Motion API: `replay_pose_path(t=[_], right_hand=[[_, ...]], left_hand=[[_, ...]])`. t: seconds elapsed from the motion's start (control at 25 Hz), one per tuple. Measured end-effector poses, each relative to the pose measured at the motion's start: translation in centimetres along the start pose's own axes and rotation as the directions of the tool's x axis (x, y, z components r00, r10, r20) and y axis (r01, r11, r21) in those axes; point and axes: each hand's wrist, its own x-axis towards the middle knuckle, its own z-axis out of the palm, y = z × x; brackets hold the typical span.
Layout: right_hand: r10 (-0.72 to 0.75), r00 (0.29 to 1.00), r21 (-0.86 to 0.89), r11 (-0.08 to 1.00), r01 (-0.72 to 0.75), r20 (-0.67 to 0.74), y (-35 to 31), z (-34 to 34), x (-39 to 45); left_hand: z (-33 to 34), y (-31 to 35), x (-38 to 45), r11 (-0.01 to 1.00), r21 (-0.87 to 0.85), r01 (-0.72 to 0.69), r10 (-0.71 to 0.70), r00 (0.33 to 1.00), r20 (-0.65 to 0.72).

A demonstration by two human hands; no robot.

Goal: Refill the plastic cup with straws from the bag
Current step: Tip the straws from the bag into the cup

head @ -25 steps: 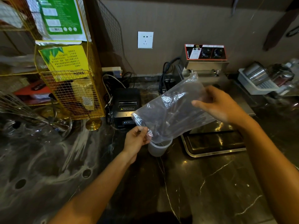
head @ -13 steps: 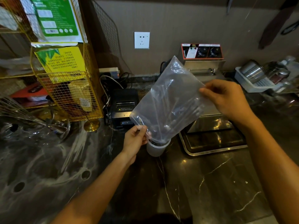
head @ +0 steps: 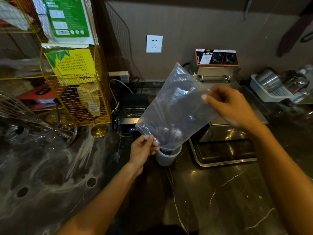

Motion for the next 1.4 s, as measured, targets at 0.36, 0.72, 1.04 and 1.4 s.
replay_pose_path(t=[0.36, 0.72, 1.04, 1.4], right_hand=[[-0.101, 0.984, 0.016, 0.994, 0.104, -0.146, -0.6, -2.7, -1.6], [-0.075, 0.997, -0.146, 0.986, 0.075, 0.001, 0.8, -4.2, -2.8], [-0.06, 0.997, -0.09, 0.994, 0.056, -0.047, 1.2, -5.1, -2.7], [-0.098, 0.961, 0.012, 0.994, 0.104, -0.259, 0.8, -5.5, -3.4]], left_hand=[[0.7, 1.2, -0.6, 0.988, 0.032, -0.153, 0.148, 0.981, 0.128], [0.9, 1.0, -1.2, 0.969, 0.079, -0.234, 0.23, 0.972, 0.058], [1.6, 2.0, -1.0, 0.965, 0.093, -0.247, 0.239, 0.967, 0.089], [1.8, 2.5, -1.6, 0.944, 0.11, -0.312, 0.292, 0.942, 0.167]])
